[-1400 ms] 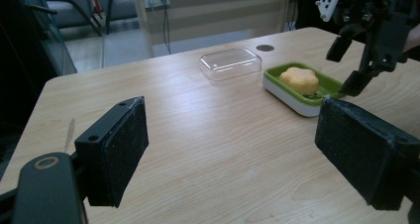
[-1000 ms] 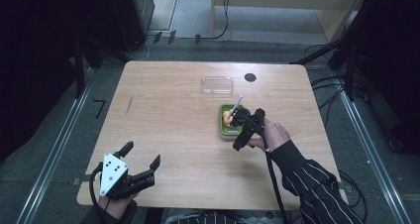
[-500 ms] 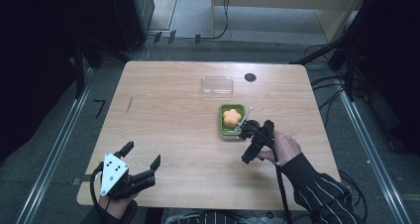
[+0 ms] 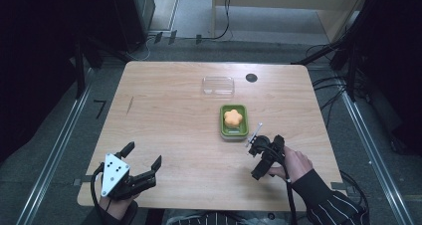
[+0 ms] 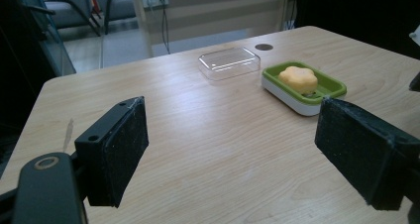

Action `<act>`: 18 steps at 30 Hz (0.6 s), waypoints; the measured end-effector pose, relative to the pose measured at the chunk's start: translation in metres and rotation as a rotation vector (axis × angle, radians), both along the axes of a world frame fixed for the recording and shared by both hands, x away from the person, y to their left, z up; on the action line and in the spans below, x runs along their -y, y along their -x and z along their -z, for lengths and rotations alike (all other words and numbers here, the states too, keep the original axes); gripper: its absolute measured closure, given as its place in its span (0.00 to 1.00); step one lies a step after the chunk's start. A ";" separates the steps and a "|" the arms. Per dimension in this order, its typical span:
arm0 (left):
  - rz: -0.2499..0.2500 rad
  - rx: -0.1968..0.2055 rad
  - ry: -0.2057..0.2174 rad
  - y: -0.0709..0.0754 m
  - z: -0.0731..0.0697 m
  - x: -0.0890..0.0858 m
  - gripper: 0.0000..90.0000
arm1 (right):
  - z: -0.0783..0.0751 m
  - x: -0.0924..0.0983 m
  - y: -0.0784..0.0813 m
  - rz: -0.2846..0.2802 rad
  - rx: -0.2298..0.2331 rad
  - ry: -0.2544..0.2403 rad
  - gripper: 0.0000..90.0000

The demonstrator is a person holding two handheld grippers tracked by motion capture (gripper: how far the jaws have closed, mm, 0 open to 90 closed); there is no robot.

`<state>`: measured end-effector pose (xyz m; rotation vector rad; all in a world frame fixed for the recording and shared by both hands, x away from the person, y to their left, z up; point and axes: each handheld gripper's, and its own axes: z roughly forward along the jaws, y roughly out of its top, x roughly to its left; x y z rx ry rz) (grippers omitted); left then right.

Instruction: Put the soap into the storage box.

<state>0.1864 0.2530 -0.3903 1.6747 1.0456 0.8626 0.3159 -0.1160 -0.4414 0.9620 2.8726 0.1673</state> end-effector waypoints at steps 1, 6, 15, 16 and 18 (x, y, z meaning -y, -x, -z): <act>-0.002 0.000 -0.002 0.000 0.000 0.000 0.15 | 0.001 0.002 0.002 0.000 -0.003 -0.002 0.00; 0.001 -0.001 -0.002 0.000 0.000 0.000 0.15 | 0.006 0.010 0.013 0.010 -0.010 -0.003 0.00; 0.001 0.000 -0.001 0.000 0.000 0.000 0.15 | 0.011 0.021 0.026 0.026 -0.027 -0.001 0.00; 0.001 0.001 -0.001 0.000 0.000 0.000 0.15 | 0.012 0.022 0.027 0.025 -0.026 0.001 0.00; -0.002 0.002 0.002 0.000 0.000 0.000 0.15 | 0.012 0.024 0.030 0.029 -0.027 -0.001 0.00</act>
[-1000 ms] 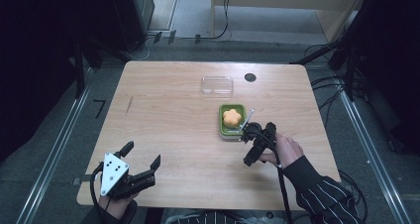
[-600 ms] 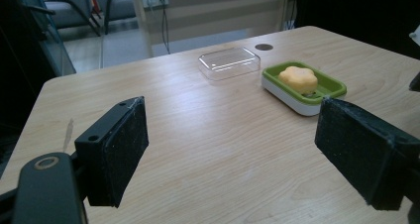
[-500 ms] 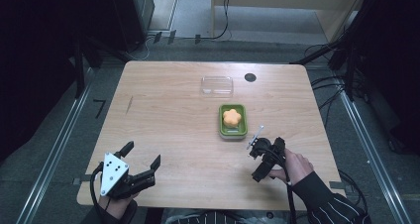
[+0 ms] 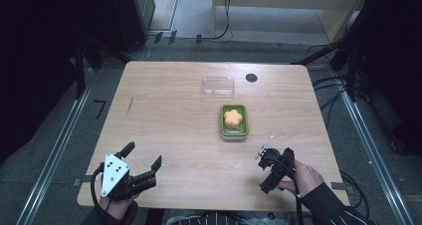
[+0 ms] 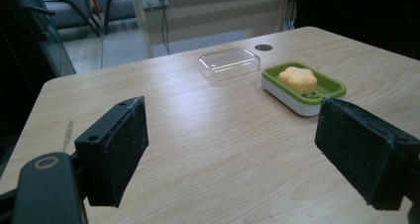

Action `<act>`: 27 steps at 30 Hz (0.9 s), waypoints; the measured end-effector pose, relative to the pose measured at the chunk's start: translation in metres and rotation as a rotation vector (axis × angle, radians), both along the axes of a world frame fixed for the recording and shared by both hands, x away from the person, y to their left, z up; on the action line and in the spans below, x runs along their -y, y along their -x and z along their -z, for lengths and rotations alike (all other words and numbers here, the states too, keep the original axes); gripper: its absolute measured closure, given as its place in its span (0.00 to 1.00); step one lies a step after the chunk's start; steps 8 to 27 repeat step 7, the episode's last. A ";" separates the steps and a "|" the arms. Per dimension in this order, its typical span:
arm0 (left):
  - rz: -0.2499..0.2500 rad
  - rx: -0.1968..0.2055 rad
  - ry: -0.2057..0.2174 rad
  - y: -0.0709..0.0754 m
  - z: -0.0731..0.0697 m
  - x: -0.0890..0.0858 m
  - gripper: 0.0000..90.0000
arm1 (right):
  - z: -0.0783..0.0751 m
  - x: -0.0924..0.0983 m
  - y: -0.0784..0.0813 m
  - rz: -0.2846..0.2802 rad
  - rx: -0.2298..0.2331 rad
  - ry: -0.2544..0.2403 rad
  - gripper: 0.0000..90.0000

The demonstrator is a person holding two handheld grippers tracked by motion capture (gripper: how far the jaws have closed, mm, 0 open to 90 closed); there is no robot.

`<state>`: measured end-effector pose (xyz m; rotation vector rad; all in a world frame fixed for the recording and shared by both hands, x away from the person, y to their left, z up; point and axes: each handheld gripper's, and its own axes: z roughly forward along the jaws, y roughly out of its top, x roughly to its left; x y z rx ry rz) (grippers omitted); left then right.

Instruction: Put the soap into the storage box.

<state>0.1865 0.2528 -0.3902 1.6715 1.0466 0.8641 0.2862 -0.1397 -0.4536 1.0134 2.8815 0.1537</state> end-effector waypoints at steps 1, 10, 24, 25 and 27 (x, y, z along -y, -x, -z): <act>-0.001 0.000 0.000 0.000 0.000 0.000 0.15 | 0.000 0.001 0.001 0.001 -0.004 0.000 0.00; 0.004 0.000 -0.003 0.000 0.000 0.000 0.15 | 0.001 0.002 0.003 0.001 -0.005 0.000 0.00; 0.004 0.000 -0.003 0.000 0.000 0.000 0.15 | 0.001 0.002 0.003 0.001 -0.005 0.000 0.00; 0.004 0.000 -0.003 0.000 0.000 0.000 0.15 | 0.001 0.002 0.003 0.001 -0.005 0.000 0.00; 0.004 0.000 -0.003 0.000 0.000 0.000 0.15 | 0.001 0.002 0.003 0.001 -0.005 0.000 0.00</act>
